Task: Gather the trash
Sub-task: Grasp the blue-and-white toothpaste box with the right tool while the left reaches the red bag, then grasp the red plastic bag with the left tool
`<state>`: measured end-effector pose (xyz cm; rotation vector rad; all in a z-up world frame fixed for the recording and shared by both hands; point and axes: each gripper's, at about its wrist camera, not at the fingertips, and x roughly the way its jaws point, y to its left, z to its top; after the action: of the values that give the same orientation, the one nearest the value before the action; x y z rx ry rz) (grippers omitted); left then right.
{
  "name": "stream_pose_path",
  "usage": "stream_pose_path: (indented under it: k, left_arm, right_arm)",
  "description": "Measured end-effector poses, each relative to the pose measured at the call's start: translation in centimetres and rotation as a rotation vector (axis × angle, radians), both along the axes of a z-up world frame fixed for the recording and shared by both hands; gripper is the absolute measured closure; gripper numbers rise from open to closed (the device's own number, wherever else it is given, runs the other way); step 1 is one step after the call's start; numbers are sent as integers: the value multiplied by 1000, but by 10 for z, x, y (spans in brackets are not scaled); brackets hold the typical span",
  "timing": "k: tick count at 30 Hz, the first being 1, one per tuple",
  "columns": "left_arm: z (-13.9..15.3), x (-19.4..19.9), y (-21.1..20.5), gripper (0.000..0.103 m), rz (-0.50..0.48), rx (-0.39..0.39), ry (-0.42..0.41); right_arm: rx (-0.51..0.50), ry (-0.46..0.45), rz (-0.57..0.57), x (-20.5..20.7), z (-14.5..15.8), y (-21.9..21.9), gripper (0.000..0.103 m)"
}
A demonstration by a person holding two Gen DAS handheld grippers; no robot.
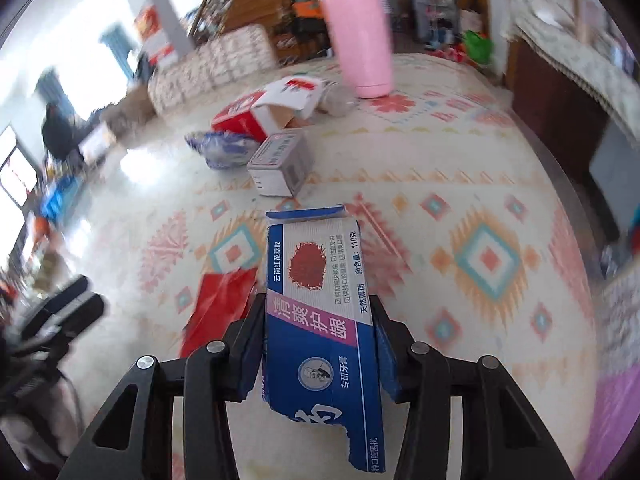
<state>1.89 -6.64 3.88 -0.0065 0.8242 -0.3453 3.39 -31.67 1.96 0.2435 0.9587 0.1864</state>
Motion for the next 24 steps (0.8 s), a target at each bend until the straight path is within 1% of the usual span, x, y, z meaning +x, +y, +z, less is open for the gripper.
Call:
stream_pose_path:
  k: [2, 3, 5, 8, 9, 10, 14, 17, 20, 21, 22, 23, 24]
  left_arm:
    - [-4, -3, -11, 26, -51, 8, 8]
    - [-6, -3, -19, 26, -66, 26, 11]
    - [-8, -4, -33, 26, -79, 65, 14]
    - [-5, -4, -55, 25, -125, 75, 25]
    - [-5, -3, -63, 23, -142, 85, 29]
    - [-6, -1, -71, 22, -157, 96, 36]
    - [-15, 10, -96, 22, -181, 121, 70]
    - [-22, 16, -105, 22, -190, 124, 95]
    - [-24, 18, -111, 22, -201, 123, 116]
    - [-25, 17, -112, 28, -204, 123, 120]
    - [-25, 17, -112, 46, -204, 125, 125]
    - [-24, 16, -113, 52, -188, 149, 109]
    - [-23, 17, -112, 53, -191, 139, 115]
  right_arm:
    - [56, -33, -44, -18, 4, -12, 51]
    - [84, -54, -57, -25, 5, -18, 51]
    - [110, -88, -83, -35, 7, -27, 51]
    - [128, -114, -105, -38, 10, -39, 51]
    - [149, -124, -121, -39, 11, -46, 51]
    - [156, -126, -129, -38, 11, -49, 51]
    - [161, -114, -183, -41, 4, -63, 51]
    - [199, -98, -202, -38, 0, -69, 51]
    - [202, -105, -201, -40, 2, -68, 51]
    - [203, -108, -200, -41, 2, -68, 51]
    - [203, -110, -198, -41, 2, -68, 51]
    - [202, -112, -196, -42, 3, -68, 51]
    - [200, -113, -194, -43, 3, -67, 51]
